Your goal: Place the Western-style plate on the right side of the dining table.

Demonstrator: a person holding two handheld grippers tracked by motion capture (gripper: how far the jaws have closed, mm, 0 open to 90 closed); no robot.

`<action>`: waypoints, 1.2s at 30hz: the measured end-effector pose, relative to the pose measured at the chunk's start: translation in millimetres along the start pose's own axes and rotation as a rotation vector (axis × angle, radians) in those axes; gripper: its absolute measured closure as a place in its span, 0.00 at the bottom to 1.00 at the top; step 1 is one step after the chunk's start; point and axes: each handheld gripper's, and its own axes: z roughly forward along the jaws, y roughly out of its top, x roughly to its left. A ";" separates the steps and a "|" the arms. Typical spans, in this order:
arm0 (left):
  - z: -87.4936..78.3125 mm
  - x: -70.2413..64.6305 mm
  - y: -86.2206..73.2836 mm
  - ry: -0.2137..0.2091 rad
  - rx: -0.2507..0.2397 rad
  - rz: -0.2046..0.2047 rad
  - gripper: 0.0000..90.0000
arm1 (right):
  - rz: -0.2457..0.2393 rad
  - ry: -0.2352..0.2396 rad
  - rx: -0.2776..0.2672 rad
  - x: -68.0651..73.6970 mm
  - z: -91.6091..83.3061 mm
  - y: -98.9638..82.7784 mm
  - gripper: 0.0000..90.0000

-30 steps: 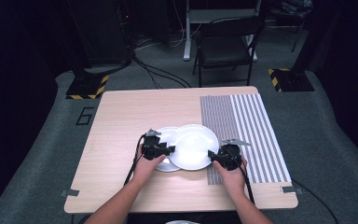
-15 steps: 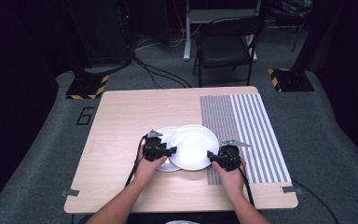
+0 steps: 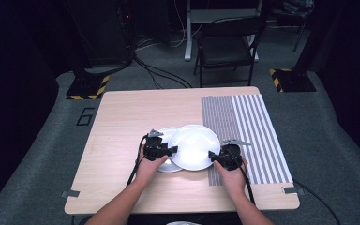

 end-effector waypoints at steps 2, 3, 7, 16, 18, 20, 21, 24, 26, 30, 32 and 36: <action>-1.0 0.2 0.5 0.002 -0.001 0.001 0.57 | 0.004 0.002 0.000 -0.3 -0.2 0.2 0.57; -1.5 -0.1 0.7 0.004 -0.005 0.002 0.58 | 0.006 0.003 0.001 -0.4 -0.4 0.4 0.57; -3.5 -3.3 3.1 0.024 -0.010 0.014 0.59 | 0.000 0.000 -0.004 0.4 -2.0 1.3 0.59; -5.9 -3.8 5.7 0.014 -0.020 0.000 0.60 | 0.013 0.000 -0.013 0.3 -4.6 3.6 0.60; -7.2 -4.1 7.0 0.010 -0.024 0.000 0.60 | 0.022 0.002 -0.017 0.7 -5.5 4.2 0.60; -7.9 -4.6 7.9 0.010 -0.026 0.001 0.60 | 0.022 0.006 -0.022 0.4 -6.6 4.7 0.60; -8.1 -4.9 8.3 0.010 -0.026 0.001 0.60 | 0.024 0.007 -0.024 0.5 -7.4 4.9 0.60; -8.0 -5.4 9.2 0.012 -0.022 -0.001 0.60 | 0.025 0.010 -0.028 0.1 -8.5 5.7 0.60; -8.4 -5.2 10.0 0.008 -0.021 -0.004 0.60 | 0.029 0.009 -0.026 0.6 -9.5 6.6 0.60; -10.1 -5.3 12.6 0.008 -0.025 -0.005 0.60 | 0.022 0.016 -0.032 1.4 -12.0 8.9 0.60; -10.8 -5.7 13.7 0.008 -0.027 -0.005 0.60 | 0.016 0.017 -0.035 1.5 -12.8 10.2 0.60; -11.4 -5.8 14.3 0.004 -0.029 -0.008 0.60 | 0.010 0.015 -0.037 1.7 -14.2 12.4 0.60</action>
